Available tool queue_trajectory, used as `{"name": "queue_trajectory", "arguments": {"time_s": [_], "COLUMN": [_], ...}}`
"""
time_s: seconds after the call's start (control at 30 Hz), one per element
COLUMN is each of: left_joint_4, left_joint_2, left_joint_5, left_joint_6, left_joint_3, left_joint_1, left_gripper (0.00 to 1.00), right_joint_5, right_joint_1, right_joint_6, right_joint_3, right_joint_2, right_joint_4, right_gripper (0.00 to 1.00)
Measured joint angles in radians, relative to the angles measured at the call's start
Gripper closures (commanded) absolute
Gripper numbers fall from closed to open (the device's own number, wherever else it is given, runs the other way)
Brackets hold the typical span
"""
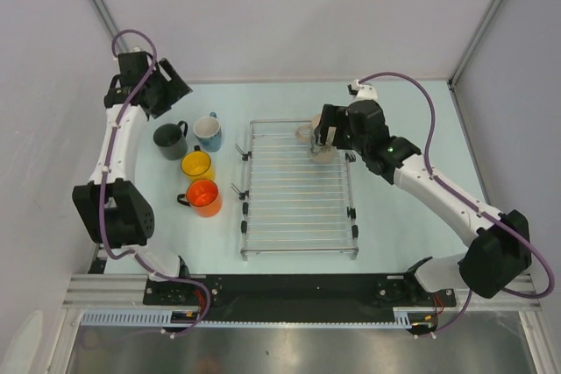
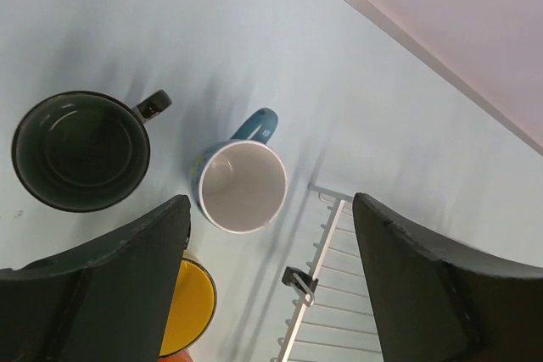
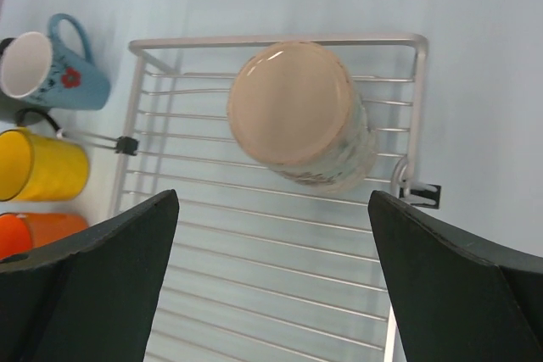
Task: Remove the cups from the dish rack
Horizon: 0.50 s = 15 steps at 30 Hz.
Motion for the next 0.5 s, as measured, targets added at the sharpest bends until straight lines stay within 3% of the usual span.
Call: {"name": "queue_trajectory", "arguments": {"time_s": [0.3,0.5], "left_joint_4": [0.075,0.098], "left_joint_2": [-0.103,-0.231], "left_joint_5": [0.054,0.031], "left_joint_6": [-0.019,-0.026], "left_joint_3": [-0.238,-0.386], "left_joint_1": [-0.044,-0.152], "left_gripper": [0.16,0.15], "right_joint_5": [0.118,0.157], "right_joint_1": [0.023,0.042], "right_joint_6": [-0.052,-0.06], "right_joint_3": [0.07,0.071], "right_joint_2": [0.141,0.136], "right_joint_4": [-0.055,-0.062], "right_gripper": [0.0,0.0]}}
